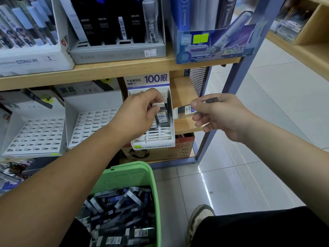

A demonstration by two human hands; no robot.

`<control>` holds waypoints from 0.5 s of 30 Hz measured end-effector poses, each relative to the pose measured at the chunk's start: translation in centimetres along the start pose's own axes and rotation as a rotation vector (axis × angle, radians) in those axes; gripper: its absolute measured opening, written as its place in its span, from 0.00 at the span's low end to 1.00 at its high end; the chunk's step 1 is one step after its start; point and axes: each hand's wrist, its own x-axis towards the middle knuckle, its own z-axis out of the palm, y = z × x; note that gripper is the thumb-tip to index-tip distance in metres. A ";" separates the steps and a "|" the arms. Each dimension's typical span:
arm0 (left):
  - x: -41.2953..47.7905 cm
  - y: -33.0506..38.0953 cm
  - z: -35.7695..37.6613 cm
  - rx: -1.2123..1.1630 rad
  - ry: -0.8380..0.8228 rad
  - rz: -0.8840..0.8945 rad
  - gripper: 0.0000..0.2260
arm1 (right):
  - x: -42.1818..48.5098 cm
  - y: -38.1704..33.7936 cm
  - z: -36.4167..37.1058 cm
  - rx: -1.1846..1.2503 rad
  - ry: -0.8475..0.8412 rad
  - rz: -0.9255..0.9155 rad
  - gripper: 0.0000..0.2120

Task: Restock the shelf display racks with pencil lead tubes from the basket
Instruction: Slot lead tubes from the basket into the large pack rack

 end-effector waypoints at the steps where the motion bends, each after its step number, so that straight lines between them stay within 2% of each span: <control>1: 0.0 0.0 0.0 -0.002 -0.007 -0.012 0.09 | 0.0 0.0 0.0 0.001 -0.001 0.002 0.12; 7: -0.2 -0.2 -0.1 -0.012 -0.013 -0.076 0.09 | -0.2 -0.1 -0.1 0.017 -0.005 0.009 0.12; 15: -0.7 -0.4 -0.1 0.054 -0.042 -0.036 0.08 | 0.1 0.3 0.1 -0.003 -0.056 0.024 0.13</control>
